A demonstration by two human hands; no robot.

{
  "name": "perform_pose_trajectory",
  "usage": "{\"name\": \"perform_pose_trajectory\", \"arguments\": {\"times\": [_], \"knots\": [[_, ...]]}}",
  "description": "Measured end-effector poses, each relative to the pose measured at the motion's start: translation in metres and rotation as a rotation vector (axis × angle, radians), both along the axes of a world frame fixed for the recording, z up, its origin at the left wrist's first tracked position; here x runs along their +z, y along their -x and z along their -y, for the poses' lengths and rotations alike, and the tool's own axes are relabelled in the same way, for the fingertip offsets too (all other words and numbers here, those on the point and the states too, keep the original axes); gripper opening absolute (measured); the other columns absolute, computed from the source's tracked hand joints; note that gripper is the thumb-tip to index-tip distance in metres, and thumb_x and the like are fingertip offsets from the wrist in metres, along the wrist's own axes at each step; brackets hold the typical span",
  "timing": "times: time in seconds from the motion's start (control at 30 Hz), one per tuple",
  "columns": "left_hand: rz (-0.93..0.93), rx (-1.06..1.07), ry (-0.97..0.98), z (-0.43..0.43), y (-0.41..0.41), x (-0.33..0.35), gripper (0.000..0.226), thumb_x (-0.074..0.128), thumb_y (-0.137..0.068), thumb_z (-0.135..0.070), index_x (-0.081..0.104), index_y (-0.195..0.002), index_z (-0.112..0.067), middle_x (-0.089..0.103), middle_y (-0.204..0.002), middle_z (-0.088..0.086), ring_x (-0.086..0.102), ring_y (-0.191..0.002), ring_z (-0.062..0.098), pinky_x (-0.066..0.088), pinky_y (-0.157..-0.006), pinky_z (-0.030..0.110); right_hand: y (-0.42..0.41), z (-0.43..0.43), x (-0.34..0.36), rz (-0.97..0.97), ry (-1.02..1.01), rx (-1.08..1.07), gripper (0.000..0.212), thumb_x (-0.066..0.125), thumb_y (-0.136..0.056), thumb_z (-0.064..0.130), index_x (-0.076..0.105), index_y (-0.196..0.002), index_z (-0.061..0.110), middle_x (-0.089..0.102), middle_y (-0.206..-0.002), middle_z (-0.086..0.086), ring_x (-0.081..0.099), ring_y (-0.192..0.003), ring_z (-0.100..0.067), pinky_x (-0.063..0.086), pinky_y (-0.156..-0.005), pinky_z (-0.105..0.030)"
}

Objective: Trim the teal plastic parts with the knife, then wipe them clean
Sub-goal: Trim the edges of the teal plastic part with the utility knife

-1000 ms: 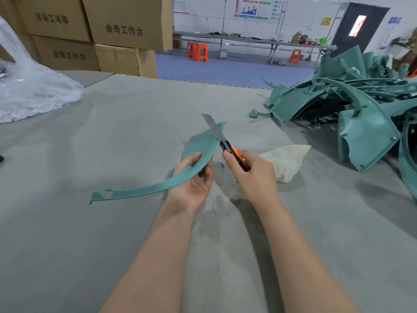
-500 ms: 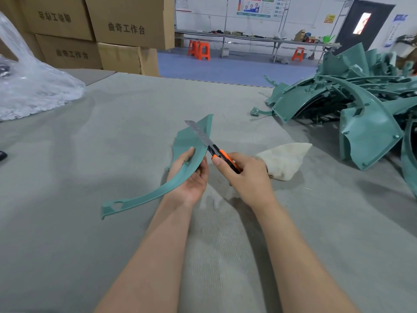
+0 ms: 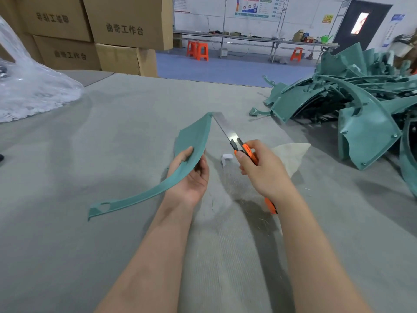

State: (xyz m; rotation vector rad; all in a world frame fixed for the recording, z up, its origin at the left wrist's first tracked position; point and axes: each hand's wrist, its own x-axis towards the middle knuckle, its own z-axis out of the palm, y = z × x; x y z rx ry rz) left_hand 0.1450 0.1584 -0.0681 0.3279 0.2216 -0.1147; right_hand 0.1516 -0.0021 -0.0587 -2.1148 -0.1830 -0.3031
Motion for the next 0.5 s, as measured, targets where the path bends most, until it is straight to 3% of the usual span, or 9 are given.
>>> {"name": "perform_pose_trajectory", "arguments": {"times": [0.07,0.23,0.5], "knots": [[0.011,-0.023,-0.011,0.002,0.002,0.001,0.014,0.054,-0.091,-0.01,0.064,-0.084,-0.005,0.066,-0.073,0.005,0.062,-0.049,0.01,0.052,-0.048,0.016,0.001,-0.003,0.0,0.046,0.022,-0.079,0.02,0.048,-0.098,0.037,0.055,-0.099,0.018,0.064,-0.077,-0.003,0.062,-0.081,-0.026,0.05,-0.078,-0.043],[0.053,-0.072,-0.016,0.002,0.003,0.0,0.012,0.055,-0.089,-0.01,0.064,-0.083,-0.008,0.066,-0.073,0.003,0.063,-0.051,0.008,0.051,-0.047,0.016,0.002,-0.013,-0.004,0.127,0.044,-0.265,0.052,0.032,-0.094,0.06,0.051,-0.075,0.016,0.068,-0.079,-0.004,0.059,-0.071,-0.027,0.05,-0.068,-0.043],[0.06,-0.174,-0.022,0.002,0.005,0.001,0.007,0.061,-0.074,-0.01,0.067,-0.076,-0.006,0.066,-0.068,0.004,0.061,-0.048,0.008,0.047,-0.041,0.017,-0.001,-0.012,-0.008,0.17,0.019,-0.369,0.056,0.034,-0.093,0.061,0.052,-0.072,0.013,0.068,-0.074,-0.005,0.058,-0.067,-0.026,0.049,-0.064,-0.039]]}}
